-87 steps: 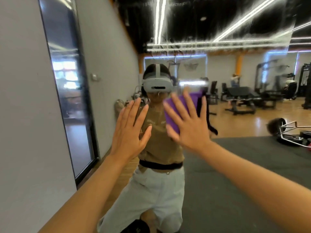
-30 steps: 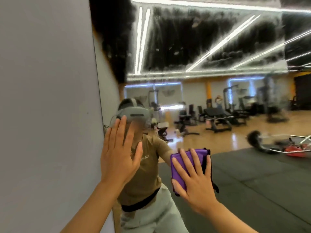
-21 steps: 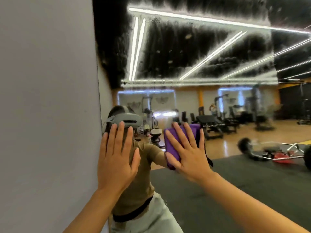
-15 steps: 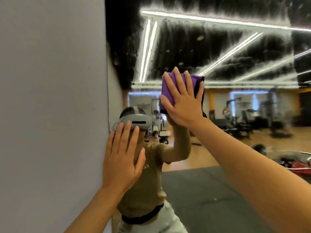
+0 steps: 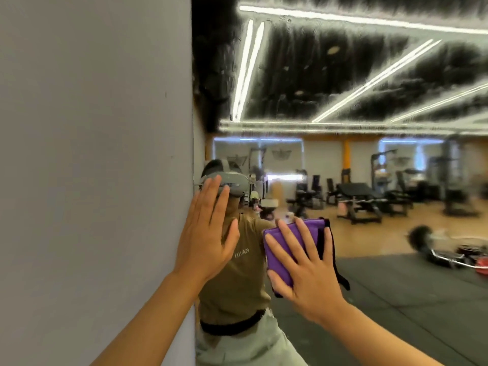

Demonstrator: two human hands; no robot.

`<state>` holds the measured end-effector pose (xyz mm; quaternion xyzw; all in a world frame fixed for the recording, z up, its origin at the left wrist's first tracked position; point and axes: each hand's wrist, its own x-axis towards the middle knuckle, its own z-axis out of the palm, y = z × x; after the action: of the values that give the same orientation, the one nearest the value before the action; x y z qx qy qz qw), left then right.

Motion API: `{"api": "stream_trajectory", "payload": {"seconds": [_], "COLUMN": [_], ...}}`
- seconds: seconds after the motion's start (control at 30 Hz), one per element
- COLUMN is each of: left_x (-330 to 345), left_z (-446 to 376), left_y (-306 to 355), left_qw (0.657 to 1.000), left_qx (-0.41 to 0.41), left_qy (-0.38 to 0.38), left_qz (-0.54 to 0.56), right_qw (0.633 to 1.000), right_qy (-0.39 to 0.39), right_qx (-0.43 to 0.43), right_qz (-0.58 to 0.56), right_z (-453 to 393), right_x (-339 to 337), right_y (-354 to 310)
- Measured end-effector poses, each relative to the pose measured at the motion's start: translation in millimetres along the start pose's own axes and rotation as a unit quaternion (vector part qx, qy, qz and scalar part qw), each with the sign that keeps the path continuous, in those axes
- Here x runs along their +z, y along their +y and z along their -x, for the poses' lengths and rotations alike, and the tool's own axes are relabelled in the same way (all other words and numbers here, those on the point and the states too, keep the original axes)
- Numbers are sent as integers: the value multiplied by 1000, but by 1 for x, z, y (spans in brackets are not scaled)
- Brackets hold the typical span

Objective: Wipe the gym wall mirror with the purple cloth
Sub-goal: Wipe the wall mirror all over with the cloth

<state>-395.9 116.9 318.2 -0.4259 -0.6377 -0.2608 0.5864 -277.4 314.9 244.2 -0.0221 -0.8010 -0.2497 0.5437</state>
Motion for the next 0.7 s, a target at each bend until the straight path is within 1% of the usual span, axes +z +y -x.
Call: {"api": "stream_trajectory", "payload": {"seconds": [0.07, 0.13, 0.23, 0.3, 0.37, 0.43, 0.5, 0.63, 0.7], "left_x": [-4, -8, -14, -17, -20, -23, -25, -28, -29], "left_z": [2, 5, 9, 10, 12, 14, 19, 22, 23], "left_y": [-4, -11, -22, -28, -32, -38, -42, -47, -49], "left_qw": [1000, 999, 997, 997, 997, 997, 997, 996, 996], "left_qx": [3, -11, -12, -4, -1, -2, 2, 19, 24], "left_qy": [-5, -9, -22, -27, -29, -27, -26, -29, -33], "left_qz": [-18, -45, -77, -75, -69, -70, -73, -78, -78], "right_qw": [1000, 1000, 998, 995, 992, 990, 991, 995, 998], "right_qy": [-6, 8, 29, 27, 29, 44, 63, 66, 44], "right_qx": [-7, 8, 53, 88, 119, 126, 114, 71, 34], "right_qz": [-4, -9, -22, -33, -35, -42, -42, -20, -13], "right_z": [-17, -54, -140, -193, -221, -219, -194, -105, -60], "right_x": [-6, -14, -32, -46, -53, -50, -40, -13, -3], "right_y": [4, 11, 23, 29, 31, 24, 8, -37, -55]}}
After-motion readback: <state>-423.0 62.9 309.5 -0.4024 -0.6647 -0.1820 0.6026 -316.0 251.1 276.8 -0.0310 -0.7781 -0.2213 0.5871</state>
